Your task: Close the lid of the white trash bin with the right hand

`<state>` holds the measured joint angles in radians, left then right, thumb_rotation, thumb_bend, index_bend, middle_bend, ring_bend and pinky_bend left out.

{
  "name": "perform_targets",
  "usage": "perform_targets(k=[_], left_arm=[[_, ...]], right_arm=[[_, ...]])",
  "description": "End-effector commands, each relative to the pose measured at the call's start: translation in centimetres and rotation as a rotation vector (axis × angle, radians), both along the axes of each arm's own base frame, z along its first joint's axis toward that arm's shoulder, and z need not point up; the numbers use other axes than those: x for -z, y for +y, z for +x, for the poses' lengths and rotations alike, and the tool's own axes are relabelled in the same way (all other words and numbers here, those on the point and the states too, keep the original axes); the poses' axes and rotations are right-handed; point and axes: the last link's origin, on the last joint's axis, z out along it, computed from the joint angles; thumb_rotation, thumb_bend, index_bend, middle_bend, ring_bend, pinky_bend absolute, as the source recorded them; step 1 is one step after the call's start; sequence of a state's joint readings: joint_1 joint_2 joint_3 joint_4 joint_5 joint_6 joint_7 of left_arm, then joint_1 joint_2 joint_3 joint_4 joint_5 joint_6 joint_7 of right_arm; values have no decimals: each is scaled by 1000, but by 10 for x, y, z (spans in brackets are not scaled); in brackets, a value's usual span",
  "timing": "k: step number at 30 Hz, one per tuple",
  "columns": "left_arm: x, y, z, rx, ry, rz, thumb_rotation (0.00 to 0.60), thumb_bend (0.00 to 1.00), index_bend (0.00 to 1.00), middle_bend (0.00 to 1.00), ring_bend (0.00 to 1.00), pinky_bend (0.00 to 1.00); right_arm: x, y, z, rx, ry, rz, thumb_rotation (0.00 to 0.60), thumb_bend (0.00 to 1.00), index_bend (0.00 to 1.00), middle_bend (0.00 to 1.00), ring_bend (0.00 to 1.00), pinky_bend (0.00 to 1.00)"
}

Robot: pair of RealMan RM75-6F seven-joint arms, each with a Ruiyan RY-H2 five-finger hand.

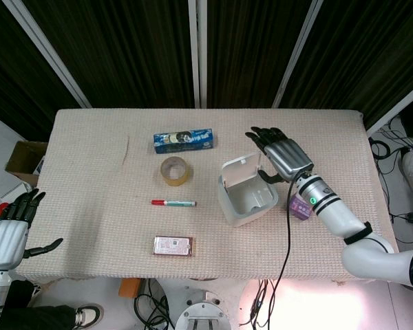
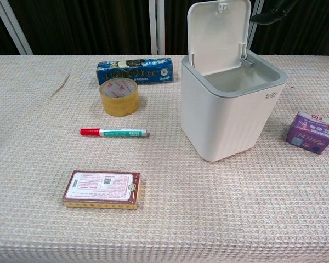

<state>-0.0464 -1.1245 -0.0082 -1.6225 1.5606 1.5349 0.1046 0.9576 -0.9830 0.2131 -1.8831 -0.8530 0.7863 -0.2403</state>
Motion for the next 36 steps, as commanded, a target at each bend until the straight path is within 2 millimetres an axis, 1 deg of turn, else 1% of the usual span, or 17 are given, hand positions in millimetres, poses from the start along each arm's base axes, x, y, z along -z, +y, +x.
perform_targets(k=[1,8,23,25,29,32,36], left_arm=[[0,-1,-1,-6,-1,1,396,57,77,54,70,209],[-1,-4,-3,-9,-2,4,397,56,77,54,71,209],[-2,-4,-4,-11,-3,6,397,57,77,54,71,209],[-2,-4,-4,-12,-2,6,397,57,77,54,70,209],[-1,-5,-4,-13,-4,4,398,57,77,54,70,209],[-1,-5,-3,-13,-3,2,399,57,77,54,70,209],[0,-5,-2,-9,-1,0,397,57,77,54,70,209]], right_arm=[[0,1,1,-1,-3,0,600,321,0,0,0,0],[1,2,4,-9,-5,7,600,322,0,0,0,0],[12,9,10,-34,-2,41,600,322,0,1,0,0],[13,10,11,-35,-2,46,600,322,0,25,0,0],[13,12,9,-37,5,55,600,322,0,131,0,0],[11,14,6,-40,6,57,600,322,0,193,0,0],[9,19,3,-46,3,59,600,322,0,233,0,0]])
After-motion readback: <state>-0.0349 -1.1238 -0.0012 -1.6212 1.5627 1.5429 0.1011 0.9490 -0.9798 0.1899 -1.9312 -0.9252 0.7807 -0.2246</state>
